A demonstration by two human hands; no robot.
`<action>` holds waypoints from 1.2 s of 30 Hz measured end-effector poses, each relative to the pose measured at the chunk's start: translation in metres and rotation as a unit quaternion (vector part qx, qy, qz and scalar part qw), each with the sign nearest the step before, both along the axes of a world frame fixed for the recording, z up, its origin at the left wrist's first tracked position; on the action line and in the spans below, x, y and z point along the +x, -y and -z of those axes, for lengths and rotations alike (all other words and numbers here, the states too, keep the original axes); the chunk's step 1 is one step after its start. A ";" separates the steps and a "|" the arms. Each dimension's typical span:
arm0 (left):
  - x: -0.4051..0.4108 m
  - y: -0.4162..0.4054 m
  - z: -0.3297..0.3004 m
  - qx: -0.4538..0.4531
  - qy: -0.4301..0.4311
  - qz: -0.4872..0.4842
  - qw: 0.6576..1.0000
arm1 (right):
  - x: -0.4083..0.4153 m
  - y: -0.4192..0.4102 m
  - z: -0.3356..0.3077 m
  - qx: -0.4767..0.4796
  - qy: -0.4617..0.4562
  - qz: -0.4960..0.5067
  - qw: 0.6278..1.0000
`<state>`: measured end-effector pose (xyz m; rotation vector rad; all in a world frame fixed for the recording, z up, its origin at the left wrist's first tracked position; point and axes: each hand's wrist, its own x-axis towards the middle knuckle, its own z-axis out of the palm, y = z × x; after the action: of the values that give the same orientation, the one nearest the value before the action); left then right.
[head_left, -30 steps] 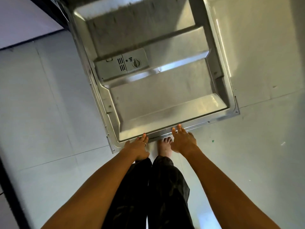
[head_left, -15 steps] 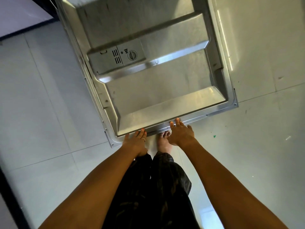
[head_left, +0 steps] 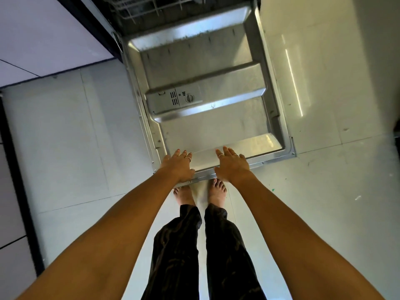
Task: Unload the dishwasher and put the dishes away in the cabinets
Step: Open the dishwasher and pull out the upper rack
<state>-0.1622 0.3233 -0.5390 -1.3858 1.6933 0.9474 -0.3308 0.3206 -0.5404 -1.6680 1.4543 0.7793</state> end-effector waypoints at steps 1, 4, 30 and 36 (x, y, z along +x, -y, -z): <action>0.000 0.002 -0.013 -0.004 -0.001 -0.006 1.000 | 0.001 0.002 -0.013 -0.006 0.003 -0.002 1.000; -0.001 0.007 -0.048 -0.024 -0.001 -0.006 1.000 | 0.005 0.010 -0.046 -0.016 0.006 -0.011 1.000; 0.106 0.181 -0.295 -0.217 -0.016 0.040 0.975 | 0.097 0.143 -0.250 -0.130 0.077 0.070 0.986; 0.187 0.253 -0.273 -0.216 -0.061 0.085 0.971 | 0.168 0.197 -0.233 -0.105 0.050 0.151 0.982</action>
<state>0.0251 0.0704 -0.2660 -1.4441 2.1649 0.5970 -0.1629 0.1235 -0.3075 -1.5610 1.7140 0.3803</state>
